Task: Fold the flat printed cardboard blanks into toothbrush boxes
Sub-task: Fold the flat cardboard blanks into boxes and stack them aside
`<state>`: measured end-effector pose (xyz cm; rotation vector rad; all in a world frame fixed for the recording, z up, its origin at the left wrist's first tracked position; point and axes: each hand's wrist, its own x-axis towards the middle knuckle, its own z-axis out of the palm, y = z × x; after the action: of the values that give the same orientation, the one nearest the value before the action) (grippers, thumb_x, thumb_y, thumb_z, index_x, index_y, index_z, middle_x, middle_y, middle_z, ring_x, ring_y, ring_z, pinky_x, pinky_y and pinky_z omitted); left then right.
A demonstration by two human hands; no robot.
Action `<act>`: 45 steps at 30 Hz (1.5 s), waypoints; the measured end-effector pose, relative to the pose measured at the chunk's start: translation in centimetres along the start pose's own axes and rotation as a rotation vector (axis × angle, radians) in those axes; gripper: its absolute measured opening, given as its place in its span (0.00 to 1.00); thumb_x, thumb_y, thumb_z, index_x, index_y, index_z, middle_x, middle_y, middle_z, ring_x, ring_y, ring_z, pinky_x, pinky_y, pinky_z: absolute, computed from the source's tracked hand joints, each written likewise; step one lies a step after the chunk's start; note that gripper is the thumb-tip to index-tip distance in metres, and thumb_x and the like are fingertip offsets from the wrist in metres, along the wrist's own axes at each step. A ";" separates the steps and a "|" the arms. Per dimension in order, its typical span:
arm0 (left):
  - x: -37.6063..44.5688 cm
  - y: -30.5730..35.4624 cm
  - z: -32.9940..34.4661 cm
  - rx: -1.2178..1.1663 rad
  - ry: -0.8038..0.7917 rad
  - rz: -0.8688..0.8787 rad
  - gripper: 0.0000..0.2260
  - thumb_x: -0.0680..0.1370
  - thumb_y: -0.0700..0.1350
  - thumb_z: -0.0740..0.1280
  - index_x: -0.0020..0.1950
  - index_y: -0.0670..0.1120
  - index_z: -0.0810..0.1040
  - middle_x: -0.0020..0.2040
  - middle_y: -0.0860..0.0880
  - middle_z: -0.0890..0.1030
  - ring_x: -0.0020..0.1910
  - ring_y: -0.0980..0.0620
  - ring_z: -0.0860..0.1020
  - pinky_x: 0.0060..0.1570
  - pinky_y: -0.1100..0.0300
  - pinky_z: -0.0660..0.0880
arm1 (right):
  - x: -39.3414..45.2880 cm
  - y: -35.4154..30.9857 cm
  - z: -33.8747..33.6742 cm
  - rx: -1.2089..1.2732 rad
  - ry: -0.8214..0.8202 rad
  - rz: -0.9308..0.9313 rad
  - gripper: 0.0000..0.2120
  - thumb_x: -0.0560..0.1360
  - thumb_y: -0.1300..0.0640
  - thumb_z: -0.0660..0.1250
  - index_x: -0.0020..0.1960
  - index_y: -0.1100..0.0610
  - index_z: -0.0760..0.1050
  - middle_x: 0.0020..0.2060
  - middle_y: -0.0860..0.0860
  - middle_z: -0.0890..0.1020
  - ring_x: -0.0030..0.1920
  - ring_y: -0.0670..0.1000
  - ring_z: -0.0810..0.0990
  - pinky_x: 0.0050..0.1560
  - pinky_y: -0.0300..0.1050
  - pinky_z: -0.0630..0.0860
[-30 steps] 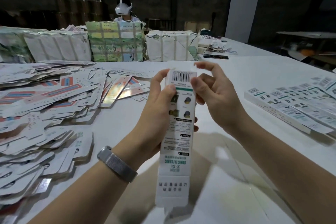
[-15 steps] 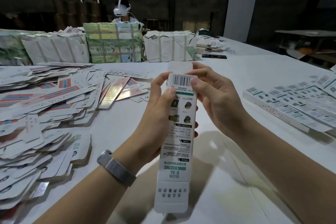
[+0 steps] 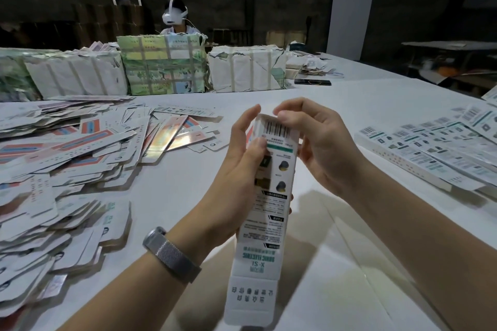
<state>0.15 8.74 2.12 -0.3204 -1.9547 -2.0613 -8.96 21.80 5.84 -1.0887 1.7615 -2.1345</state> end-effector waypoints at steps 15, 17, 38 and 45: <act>-0.4 0.3 -0.7 -0.023 -0.119 -0.006 0.24 0.78 0.59 0.63 0.70 0.78 0.58 0.48 0.41 0.82 0.39 0.38 0.83 0.36 0.48 0.79 | 0.1 -0.6 -0.6 -0.074 0.034 -0.047 0.07 0.72 0.59 0.68 0.35 0.55 0.77 0.33 0.54 0.82 0.41 0.60 0.79 0.44 0.60 0.72; -0.4 0.3 -0.7 -0.036 -0.133 0.006 0.24 0.79 0.59 0.63 0.70 0.77 0.58 0.47 0.42 0.82 0.39 0.38 0.82 0.36 0.48 0.79 | 0.2 -0.9 -0.9 -0.077 0.008 -0.035 0.08 0.71 0.59 0.67 0.34 0.55 0.77 0.33 0.53 0.82 0.41 0.59 0.79 0.43 0.59 0.72; -0.2 1.0 -0.5 -0.082 0.058 0.018 0.15 0.80 0.57 0.58 0.66 0.69 0.67 0.45 0.42 0.83 0.38 0.38 0.82 0.36 0.47 0.79 | 0.1 -0.3 -0.6 -0.087 -0.094 -0.044 0.17 0.79 0.53 0.59 0.60 0.59 0.81 0.48 0.55 0.81 0.53 0.56 0.80 0.44 0.49 0.78; 0.3 1.5 0.5 -0.332 0.016 0.116 0.16 0.81 0.54 0.56 0.69 0.63 0.63 0.72 0.45 0.73 0.68 0.42 0.75 0.60 0.44 0.77 | -0.9 0.6 1.7 -0.541 0.001 -0.117 0.35 0.71 0.40 0.65 0.77 0.43 0.61 0.59 0.41 0.72 0.54 0.39 0.75 0.50 0.35 0.78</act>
<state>0.35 9.19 3.63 -0.4722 -1.5402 -2.2975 -7.49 20.79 4.95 -1.3277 2.4081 -1.7481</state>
